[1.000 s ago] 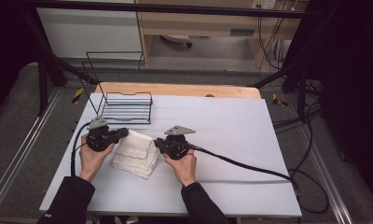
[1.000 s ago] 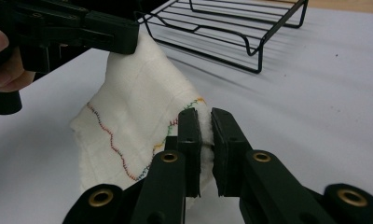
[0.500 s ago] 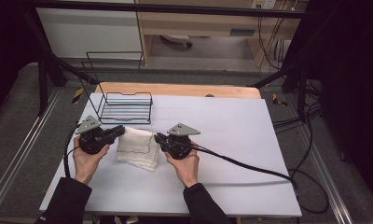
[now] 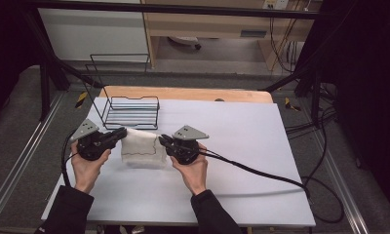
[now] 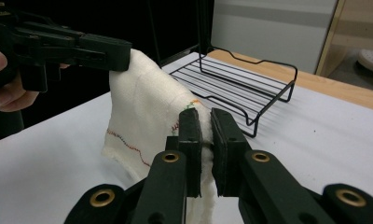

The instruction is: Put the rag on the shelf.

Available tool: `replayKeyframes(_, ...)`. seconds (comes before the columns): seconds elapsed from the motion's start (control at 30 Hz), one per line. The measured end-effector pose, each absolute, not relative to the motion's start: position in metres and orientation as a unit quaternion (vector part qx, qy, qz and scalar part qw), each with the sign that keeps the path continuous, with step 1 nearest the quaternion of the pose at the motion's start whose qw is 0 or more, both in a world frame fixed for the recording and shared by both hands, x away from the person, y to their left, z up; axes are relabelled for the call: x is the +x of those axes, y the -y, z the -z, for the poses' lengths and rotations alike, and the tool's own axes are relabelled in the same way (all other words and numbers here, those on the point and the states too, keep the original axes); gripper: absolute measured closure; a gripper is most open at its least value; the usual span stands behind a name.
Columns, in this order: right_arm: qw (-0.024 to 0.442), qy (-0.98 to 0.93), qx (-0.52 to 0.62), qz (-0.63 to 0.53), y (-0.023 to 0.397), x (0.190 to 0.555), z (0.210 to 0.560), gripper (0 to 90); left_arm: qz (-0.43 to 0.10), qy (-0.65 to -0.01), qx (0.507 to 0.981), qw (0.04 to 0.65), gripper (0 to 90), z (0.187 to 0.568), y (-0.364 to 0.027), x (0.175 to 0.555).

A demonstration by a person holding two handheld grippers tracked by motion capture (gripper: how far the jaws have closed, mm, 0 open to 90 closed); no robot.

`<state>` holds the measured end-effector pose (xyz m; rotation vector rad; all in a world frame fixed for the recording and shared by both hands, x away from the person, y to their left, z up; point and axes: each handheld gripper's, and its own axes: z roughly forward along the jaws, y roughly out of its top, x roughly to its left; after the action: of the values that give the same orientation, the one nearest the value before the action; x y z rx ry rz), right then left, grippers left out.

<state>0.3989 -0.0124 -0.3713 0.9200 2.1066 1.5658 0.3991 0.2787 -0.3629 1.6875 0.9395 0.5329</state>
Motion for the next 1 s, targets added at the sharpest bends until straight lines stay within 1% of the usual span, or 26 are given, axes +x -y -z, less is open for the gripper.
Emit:
replayKeyframes(0.17, 0.191, -0.738, 0.315, -0.565, 0.010, 0.396, 0.365, 83.4, -0.233, -0.394, 0.698, 0.551, 83.5, 0.357, -0.282, 0.396)
replayKeyframes(1.0, 0.217, -0.714, 0.288, -0.599, 0.006, 0.392, 0.332, 83.4, -0.265, -0.381, 0.668, 0.581, 83.5, 0.328, -0.287, 0.386)
